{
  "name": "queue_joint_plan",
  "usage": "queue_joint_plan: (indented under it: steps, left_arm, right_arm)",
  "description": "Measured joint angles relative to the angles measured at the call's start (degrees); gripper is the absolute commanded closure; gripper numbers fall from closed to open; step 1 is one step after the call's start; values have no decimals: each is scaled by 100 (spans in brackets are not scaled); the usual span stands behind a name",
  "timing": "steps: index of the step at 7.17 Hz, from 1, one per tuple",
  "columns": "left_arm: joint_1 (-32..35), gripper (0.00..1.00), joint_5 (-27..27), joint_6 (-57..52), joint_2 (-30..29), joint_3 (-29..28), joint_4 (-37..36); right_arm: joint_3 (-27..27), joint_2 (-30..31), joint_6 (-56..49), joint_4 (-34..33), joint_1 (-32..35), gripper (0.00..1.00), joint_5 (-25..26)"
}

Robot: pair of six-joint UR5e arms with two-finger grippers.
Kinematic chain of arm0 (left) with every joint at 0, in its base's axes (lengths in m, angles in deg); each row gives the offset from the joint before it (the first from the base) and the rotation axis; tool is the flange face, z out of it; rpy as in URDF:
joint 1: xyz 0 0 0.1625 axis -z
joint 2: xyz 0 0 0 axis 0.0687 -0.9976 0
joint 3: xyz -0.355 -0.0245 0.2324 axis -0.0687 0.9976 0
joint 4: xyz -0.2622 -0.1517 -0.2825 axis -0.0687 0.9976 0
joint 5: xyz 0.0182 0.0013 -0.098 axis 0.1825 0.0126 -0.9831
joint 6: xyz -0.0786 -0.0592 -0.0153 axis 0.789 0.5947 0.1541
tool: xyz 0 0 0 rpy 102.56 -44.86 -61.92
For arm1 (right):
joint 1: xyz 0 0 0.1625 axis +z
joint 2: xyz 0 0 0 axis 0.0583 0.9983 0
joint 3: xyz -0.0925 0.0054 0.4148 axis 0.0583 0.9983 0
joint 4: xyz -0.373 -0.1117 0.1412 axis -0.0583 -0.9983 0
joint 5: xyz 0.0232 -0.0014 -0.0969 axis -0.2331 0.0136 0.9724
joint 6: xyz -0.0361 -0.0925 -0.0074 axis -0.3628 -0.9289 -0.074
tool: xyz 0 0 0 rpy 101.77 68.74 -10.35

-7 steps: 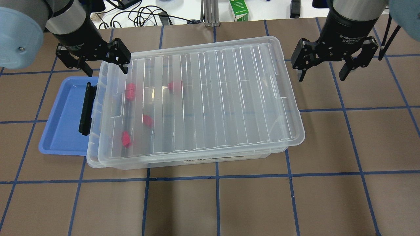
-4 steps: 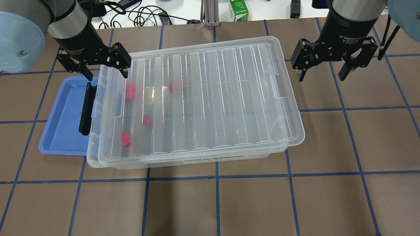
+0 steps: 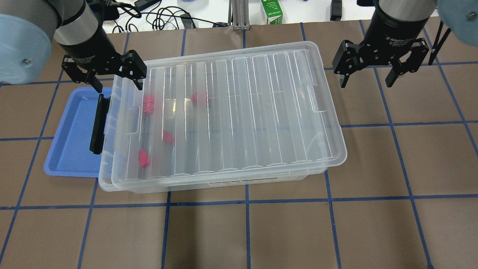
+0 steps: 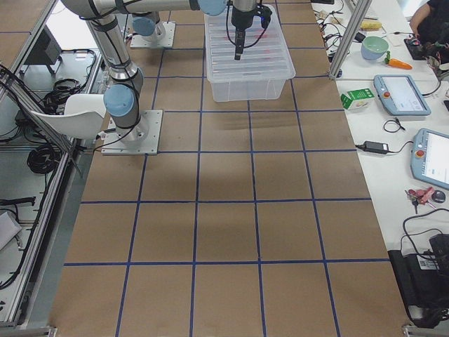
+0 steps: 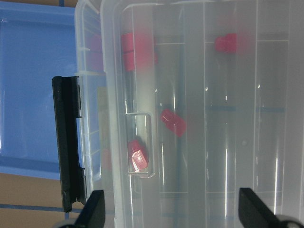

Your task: Place red block in blue tray from box

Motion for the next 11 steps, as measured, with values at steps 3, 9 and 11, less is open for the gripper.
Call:
queue_joint_plan:
  steps: [3, 9, 11]
  left_arm:
    - [1, 0, -1, 5, 7, 1, -17]
    - [-29, 0, -15, 5, 9, -7, -88]
    - [-33, 0, -16, 5, 9, -8, -92]
  right_arm:
    - [-7, -789, -42, -805, -17, 0, -10]
    - [-132, -1440, -37, -1204, -13, 0, -15]
    - [-142, -1536, -84, -1226, -13, 0, -14]
